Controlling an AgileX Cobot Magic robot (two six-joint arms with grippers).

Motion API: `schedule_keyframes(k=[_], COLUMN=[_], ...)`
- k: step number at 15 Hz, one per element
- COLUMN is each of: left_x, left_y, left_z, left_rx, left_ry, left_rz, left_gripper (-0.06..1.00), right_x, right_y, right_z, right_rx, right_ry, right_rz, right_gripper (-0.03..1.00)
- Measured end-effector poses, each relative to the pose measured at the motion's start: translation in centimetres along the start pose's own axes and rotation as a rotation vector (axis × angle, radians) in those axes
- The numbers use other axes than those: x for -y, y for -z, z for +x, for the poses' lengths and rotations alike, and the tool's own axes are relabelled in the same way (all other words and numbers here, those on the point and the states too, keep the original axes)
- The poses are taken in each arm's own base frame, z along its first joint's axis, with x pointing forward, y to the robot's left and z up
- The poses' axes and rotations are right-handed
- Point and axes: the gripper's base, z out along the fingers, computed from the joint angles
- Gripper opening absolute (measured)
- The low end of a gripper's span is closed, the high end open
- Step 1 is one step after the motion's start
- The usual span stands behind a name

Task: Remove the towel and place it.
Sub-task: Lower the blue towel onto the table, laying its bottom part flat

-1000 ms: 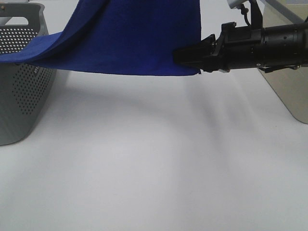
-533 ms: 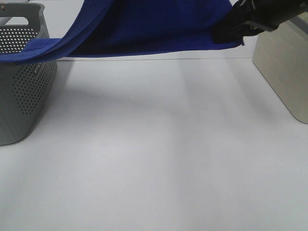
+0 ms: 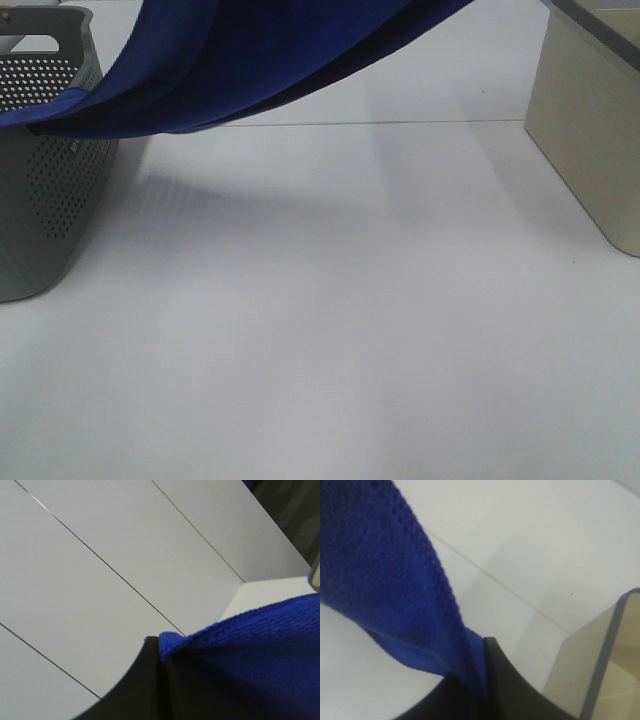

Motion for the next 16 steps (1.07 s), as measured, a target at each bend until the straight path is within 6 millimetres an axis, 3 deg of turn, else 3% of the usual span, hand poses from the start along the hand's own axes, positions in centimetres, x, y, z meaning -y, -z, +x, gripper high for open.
schedule_keyframes(k=[2,8,11,13,15,16], left_x=[-1.1,-0.4,-1.1,-1.8,-3.4,-3.7], left_y=[-0.4,-2.2,-3.7,-4.6,-6.2,-6.5], left_z=[0.6,1.9,4.7,6.7,9.7,10.2], left_rx=[0.063,0.133,0.15,0.204,0.241,0.242], left_ry=[0.018,-0.075,-0.081,-0.08,-0.057,-0.059], left_rz=[-0.043,-0.056,-0.086,-0.118,-0.18,-0.192], left_gripper=[0.0,0.0,0.0,0.0,0.0,0.0], right_x=[0.6,1.4,2.0,2.6,3.6,3.8], right_y=[0.5,1.1,1.3,0.2,-2.6,-3.1], right_z=[-1.4,-3.2,-4.0,-4.5,-4.7,-4.7], right_rx=[0.097,0.279,0.38,0.454,0.527,0.539], right_ry=[0.022,0.006,0.0,-0.03,-0.079,-0.083], right_rz=[0.056,0.143,0.205,0.237,0.281,0.29], right_gripper=[0.02,0.02,0.02,0.02,0.02,0.02])
